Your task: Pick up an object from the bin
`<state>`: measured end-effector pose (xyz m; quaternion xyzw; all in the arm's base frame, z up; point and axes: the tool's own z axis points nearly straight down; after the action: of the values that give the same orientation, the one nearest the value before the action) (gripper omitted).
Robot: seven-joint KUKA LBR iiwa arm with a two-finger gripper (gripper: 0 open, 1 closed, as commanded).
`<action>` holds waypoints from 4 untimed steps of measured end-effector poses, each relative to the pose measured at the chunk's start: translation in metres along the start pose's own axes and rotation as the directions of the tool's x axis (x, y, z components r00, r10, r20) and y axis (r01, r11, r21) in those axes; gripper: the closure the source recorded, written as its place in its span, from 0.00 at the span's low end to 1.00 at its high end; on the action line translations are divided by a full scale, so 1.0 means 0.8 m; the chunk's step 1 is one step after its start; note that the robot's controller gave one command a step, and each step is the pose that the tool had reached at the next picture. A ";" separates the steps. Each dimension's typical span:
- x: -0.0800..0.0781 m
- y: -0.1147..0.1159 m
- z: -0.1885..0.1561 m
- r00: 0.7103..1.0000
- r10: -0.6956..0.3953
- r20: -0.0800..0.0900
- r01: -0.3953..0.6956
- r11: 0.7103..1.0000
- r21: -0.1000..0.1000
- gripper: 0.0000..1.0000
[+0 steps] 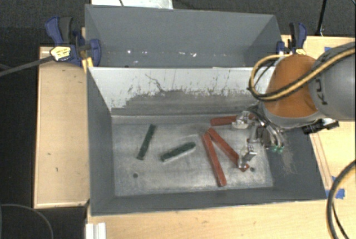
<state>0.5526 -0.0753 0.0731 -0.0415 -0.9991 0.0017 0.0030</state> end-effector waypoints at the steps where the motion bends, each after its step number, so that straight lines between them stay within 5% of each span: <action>1: 0.008 0.009 -0.040 1.000 -0.007 0.004 0.007 1.000 -0.003 1.00; 2: 0.008 0.027 -0.014 0.997 -0.073 0.009 0.073 0.997 -0.003 0.00; 3: 0.005 0.030 -0.003 0.996 -0.090 0.019 0.090 0.996 -0.002 1.00; 4: 0.005 0.030 -0.003 0.996 -0.091 0.019 0.091 0.996 -0.002 1.00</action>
Offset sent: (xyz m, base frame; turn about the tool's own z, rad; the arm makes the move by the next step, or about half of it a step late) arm -0.0060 0.0252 -0.0021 -0.0897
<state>0.5507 -0.0509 0.0758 0.0040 -1.0000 0.0006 -0.0062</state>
